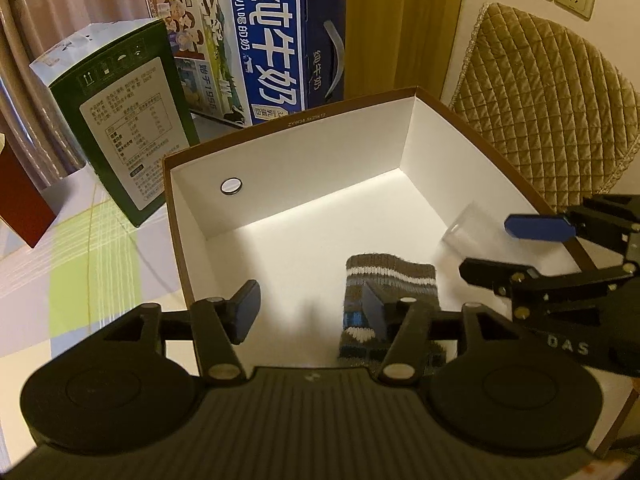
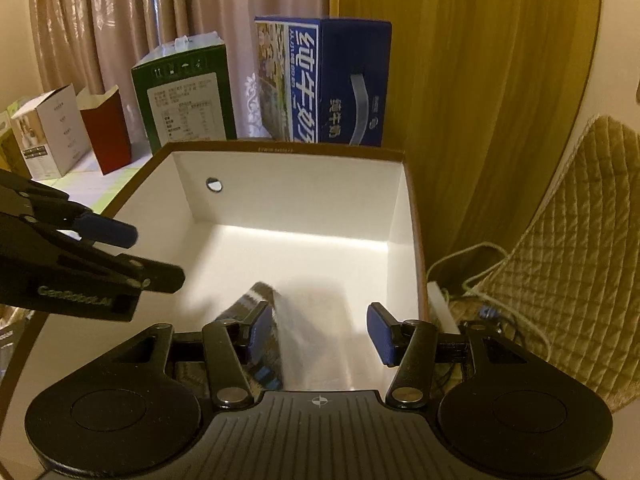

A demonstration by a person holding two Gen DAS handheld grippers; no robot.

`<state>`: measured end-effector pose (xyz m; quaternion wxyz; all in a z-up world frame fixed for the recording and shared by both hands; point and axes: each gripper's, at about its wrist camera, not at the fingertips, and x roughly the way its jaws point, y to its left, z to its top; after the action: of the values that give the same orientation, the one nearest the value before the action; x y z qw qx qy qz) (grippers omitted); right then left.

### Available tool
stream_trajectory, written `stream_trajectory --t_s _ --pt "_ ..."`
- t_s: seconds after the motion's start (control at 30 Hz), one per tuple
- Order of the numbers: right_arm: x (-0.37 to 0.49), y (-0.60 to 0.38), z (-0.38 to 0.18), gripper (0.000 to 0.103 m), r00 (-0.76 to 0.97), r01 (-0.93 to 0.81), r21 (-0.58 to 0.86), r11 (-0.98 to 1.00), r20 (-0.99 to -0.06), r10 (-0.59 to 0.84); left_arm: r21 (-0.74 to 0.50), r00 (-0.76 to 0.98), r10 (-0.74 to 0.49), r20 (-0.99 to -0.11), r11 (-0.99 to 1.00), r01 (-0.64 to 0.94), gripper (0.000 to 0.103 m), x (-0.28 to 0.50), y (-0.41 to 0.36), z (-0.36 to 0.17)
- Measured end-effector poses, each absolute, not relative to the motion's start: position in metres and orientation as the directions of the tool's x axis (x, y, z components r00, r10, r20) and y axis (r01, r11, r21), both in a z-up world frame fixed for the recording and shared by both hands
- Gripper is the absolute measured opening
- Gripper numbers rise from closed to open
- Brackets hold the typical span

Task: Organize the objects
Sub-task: 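Open both tools to drop the sock and cup into the box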

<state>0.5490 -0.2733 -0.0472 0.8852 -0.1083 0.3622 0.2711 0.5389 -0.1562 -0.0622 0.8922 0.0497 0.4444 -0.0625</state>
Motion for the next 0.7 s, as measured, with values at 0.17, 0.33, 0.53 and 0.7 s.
stream_trajectory --t_s 0.17,0.33,0.53,0.7 --pt "0.545 -0.279 -0.042 0.068 0.608 -0.554 0.004 0.832 -0.681 0.408 0.024 0.603 -0.082 -0.794 0.986 0.166 0.061 0.534 -0.155 -0.058" --pt "0.531 -0.288 -0.034 0.076 0.598 -0.56 0.036 0.828 -0.674 0.434 0.013 0.61 -0.104 -0.786 0.983 0.185 0.069 0.525 -0.154 -0.051" --pt "0.512 -0.299 -0.024 0.086 0.592 -0.549 0.079 0.832 -0.666 0.454 -0.001 0.615 -0.121 -0.78 0.981 0.192 0.074 0.509 -0.151 -0.04" --pt "0.495 -0.306 -0.012 0.094 0.593 -0.542 0.107 0.834 -0.654 0.47 -0.02 0.616 -0.128 -0.777 0.984 0.18 0.077 0.491 -0.148 -0.031"
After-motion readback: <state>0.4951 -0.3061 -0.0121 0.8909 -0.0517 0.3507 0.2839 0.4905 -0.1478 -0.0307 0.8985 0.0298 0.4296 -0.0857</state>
